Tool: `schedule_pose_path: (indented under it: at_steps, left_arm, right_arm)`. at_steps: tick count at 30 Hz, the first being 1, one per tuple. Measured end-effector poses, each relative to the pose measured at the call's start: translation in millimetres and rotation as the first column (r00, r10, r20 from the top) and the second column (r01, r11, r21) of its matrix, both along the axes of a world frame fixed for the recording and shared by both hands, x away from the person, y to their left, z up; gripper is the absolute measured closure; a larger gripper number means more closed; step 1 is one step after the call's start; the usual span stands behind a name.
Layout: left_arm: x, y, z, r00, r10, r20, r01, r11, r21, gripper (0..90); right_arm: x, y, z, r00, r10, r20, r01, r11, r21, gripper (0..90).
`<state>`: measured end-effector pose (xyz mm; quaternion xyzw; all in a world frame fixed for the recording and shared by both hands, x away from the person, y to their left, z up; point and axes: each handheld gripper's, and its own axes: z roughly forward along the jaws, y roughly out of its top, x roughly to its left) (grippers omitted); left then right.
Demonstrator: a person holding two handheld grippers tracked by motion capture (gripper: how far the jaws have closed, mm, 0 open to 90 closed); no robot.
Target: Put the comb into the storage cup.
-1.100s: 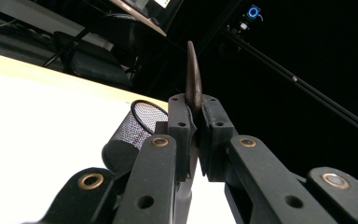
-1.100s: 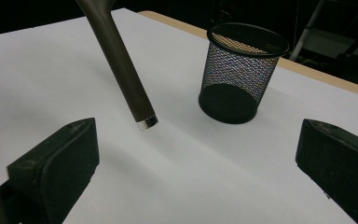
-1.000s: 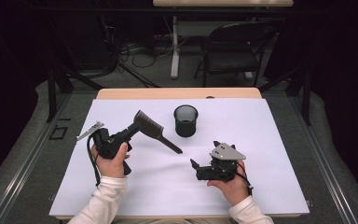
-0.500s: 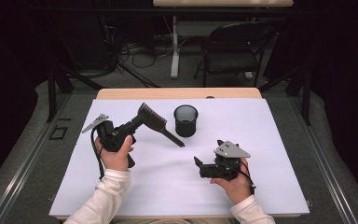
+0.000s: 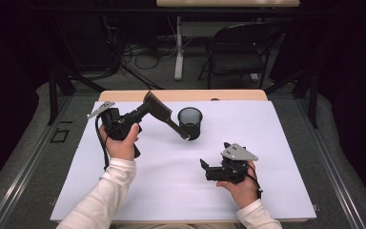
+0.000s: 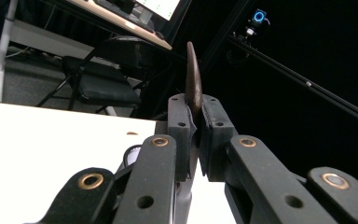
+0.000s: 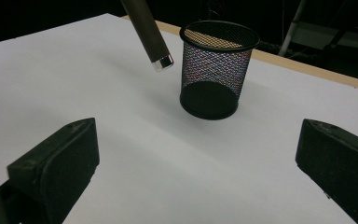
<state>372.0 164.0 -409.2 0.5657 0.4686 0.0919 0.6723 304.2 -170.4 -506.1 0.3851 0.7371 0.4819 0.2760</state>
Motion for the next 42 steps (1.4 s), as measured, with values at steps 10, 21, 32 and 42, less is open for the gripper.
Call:
schedule_pose_path:
  at_steps: [10, 21, 32, 42]
  left_arm:
    - [15.4, -8.5, 19.8, 0.9997, 0.024, 0.007, -0.024, 0.9995, 0.018, 84.5]
    - [34.0, -20.9, 33.7, 0.9984, 0.056, -0.002, -0.056, 0.9979, 0.034, 84.5]
    - [47.6, -25.8, 34.0, 0.9957, 0.091, -0.020, -0.090, 0.9948, 0.048, 84.5]
    - [59.9, -28.9, 28.1, 0.9904, 0.130, -0.046, -0.128, 0.9902, 0.055, 84.5]
  right_arm:
    - [0.1, 0.0, -0.1, 1.0000, 0.002, 0.002, -0.002, 1.000, 0.000, 0.0]
    - [0.1, 0.5, -0.5, 1.0000, 0.003, -0.004, -0.003, 1.000, 0.000, 0.0]
    - [0.2, 0.8, -0.9, 0.9999, 0.008, -0.007, -0.008, 1.000, -0.002, 0.0]
    - [0.1, 1.3, -1.4, 0.9999, 0.010, -0.010, -0.010, 1.000, -0.006, 0.0]
